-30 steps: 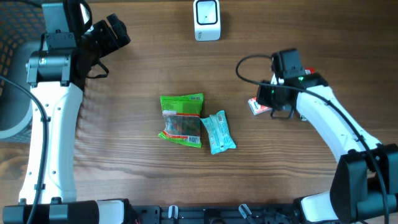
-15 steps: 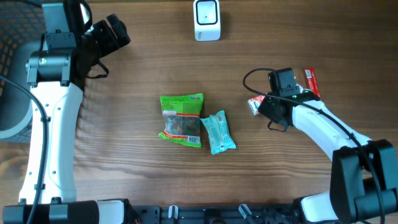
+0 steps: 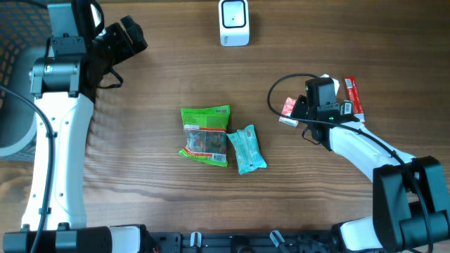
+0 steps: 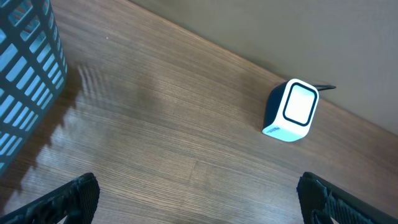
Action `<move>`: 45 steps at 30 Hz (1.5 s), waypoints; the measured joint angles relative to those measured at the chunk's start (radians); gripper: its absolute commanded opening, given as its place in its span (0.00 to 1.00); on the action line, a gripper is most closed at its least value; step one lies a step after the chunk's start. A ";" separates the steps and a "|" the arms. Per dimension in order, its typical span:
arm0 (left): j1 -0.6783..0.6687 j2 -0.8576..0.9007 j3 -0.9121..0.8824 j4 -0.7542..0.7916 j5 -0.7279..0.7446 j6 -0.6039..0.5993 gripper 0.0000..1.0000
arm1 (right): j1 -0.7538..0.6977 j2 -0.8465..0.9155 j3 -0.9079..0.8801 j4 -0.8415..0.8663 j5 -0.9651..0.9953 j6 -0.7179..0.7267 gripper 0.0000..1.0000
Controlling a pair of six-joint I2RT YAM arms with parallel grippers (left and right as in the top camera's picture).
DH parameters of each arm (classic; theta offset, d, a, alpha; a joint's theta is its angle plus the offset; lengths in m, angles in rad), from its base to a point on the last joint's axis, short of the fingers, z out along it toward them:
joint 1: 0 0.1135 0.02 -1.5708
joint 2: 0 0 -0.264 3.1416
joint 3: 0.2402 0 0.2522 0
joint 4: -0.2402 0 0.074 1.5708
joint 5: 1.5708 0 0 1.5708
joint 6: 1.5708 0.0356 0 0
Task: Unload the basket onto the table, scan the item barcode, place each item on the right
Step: 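Lift the Kleenex pack with the right gripper and move it left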
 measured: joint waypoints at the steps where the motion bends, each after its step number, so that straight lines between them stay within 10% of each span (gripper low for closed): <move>1: 0.000 0.000 0.000 0.000 0.000 0.000 1.00 | 0.000 0.000 0.000 0.009 -0.007 -0.034 0.17; 9: 0.000 0.000 0.000 0.000 0.000 0.000 1.00 | 0.000 -0.101 0.128 -0.233 -0.066 -0.233 0.62; 15: 0.000 0.000 0.000 0.000 0.000 0.000 1.00 | -0.005 -0.140 0.167 -0.283 -0.304 -0.229 0.74; 29: 0.000 0.000 0.000 0.000 0.000 0.000 1.00 | -0.243 -0.042 0.166 -0.381 -0.578 -0.204 0.73; 45: 0.000 0.000 0.000 0.000 0.000 0.000 1.00 | -0.264 0.024 -0.033 -0.058 -0.681 -0.163 0.42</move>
